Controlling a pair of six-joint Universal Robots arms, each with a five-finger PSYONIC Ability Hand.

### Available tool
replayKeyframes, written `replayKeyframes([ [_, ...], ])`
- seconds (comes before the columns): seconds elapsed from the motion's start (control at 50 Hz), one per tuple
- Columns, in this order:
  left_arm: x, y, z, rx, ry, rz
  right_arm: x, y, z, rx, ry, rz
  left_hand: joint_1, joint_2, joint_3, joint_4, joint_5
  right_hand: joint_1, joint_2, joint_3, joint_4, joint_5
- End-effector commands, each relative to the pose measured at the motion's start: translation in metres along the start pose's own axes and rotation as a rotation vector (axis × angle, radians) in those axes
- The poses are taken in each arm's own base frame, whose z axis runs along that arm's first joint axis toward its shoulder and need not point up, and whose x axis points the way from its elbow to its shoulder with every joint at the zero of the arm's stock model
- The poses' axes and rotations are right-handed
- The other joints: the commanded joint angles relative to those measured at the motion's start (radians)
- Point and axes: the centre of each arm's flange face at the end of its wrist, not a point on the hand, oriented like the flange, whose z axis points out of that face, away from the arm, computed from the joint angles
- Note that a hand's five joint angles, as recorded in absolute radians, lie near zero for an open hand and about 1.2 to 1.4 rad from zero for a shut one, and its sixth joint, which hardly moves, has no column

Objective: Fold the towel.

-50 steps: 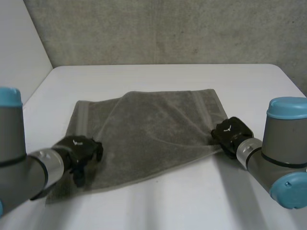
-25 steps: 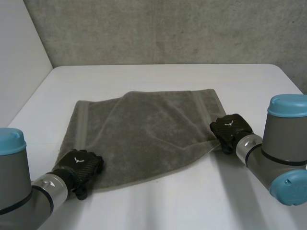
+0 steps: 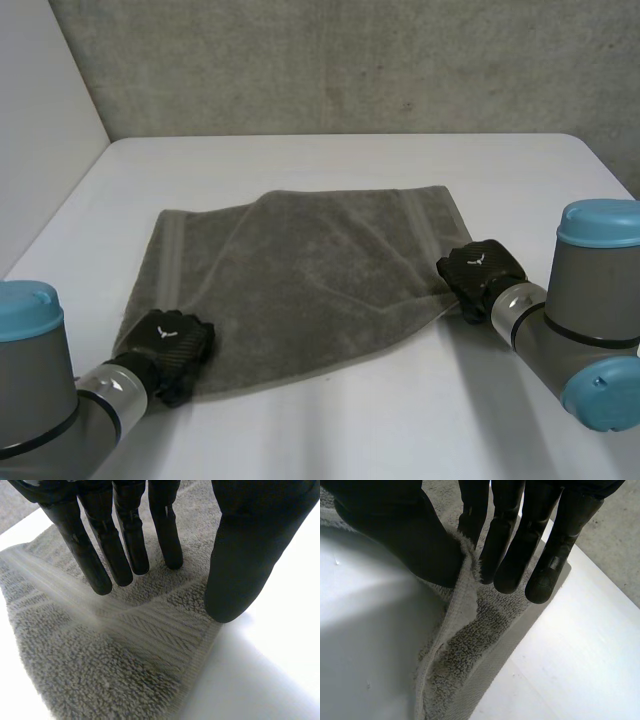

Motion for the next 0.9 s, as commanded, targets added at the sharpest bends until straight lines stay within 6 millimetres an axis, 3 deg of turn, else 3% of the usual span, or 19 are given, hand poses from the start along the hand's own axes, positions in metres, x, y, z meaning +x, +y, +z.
replayKeyframes([
  [0.02, 0.002, 0.005, 0.003, -0.022, 0.012, -0.002, 0.000, 0.001, 0.001, 0.000, 0.000, -0.006, 0.086, 0.086, 0.086, 0.085, 0.086, 0.435, 0.220, 0.207, 0.200, 0.230],
  [0.14, -0.003, 0.006, 0.009, -0.021, -0.006, -0.010, 0.000, 0.001, 0.001, 0.002, 0.001, -0.007, 0.201, 0.200, 0.200, 0.200, 0.201, 0.435, 0.220, 0.207, 0.200, 0.230],
  [0.18, -0.009, 0.005, 0.014, -0.006, -0.027, -0.018, 0.000, 0.001, 0.001, 0.002, 0.001, -0.007, 0.391, 0.391, 0.390, 0.390, 0.391, 0.435, 0.220, 0.207, 0.200, 0.230],
  [0.24, -0.012, 0.004, 0.017, 0.002, -0.039, -0.019, 0.000, 0.001, 0.001, 0.002, 0.001, -0.007, 0.462, 0.462, 0.461, 0.461, 0.462, 0.435, 0.220, 0.207, 0.200, 0.230],
  [0.28, -0.016, 0.004, 0.022, 0.009, -0.056, -0.023, 0.000, 0.000, 0.000, 0.002, 0.003, -0.007, 0.693, 0.693, 0.692, 0.692, 0.693, 0.435, 0.220, 0.207, 0.200, 0.230],
  [0.56, -0.028, -0.017, 0.028, 0.068, -0.086, -0.017, 0.009, -0.008, -0.002, 0.017, 0.024, -0.020, 0.732, 0.731, 0.731, 0.731, 0.732, 0.435, 0.220, 0.207, 0.200, 0.230],
  [0.6, -0.031, -0.025, 0.024, 0.093, -0.094, -0.012, 0.012, -0.014, -0.006, 0.028, 0.032, -0.036, 0.732, 0.731, 0.731, 0.731, 0.732, 0.435, 0.220, 0.207, 0.200, 0.230],
  [0.64, -0.042, -0.053, 0.004, 0.166, -0.131, 0.006, 0.024, -0.033, -0.019, 0.063, 0.059, -0.094, 0.732, 0.731, 0.731, 0.731, 0.732, 0.435, 0.220, 0.207, 0.200, 0.230],
  [0.66, -0.042, -0.053, 0.004, 0.166, -0.132, 0.007, 0.024, -0.033, -0.019, 0.063, 0.060, -0.095, 0.732, 0.731, 0.731, 0.731, 0.732, 0.435, 0.220, 0.207, 0.200, 0.230],
  [0.7, -0.051, -0.080, -0.018, 0.238, -0.157, 0.032, 0.033, -0.052, -0.040, 0.060, 0.061, -0.162, 0.732, 0.731, 0.731, 0.731, 0.732, 0.435, 0.220, 0.207, 0.200, 0.230],
  [0.72, -0.051, -0.080, -0.018, 0.238, -0.157, 0.032, 0.033, -0.052, -0.040, 0.059, 0.061, -0.162, 0.732, 0.731, 0.731, 0.731, 0.732, 0.435, 0.220, 0.207, 0.200, 0.230],
  [0.76, -0.057, -0.101, -0.037, 0.292, -0.177, 0.039, 0.039, -0.065, -0.058, 0.028, 0.044, -0.207, 0.732, 0.731, 0.731, 0.731, 0.732, 0.435, 0.220, 0.207, 0.200, 0.230],
  [0.9, -0.064, -0.117, -0.059, 0.261, -0.168, 0.034, 0.042, -0.077, -0.091, -0.074, -0.043, -0.262, 0.732, 0.731, 0.731, 0.731, 0.732, 0.435, 0.220, 0.207, 0.200, 0.230],
])
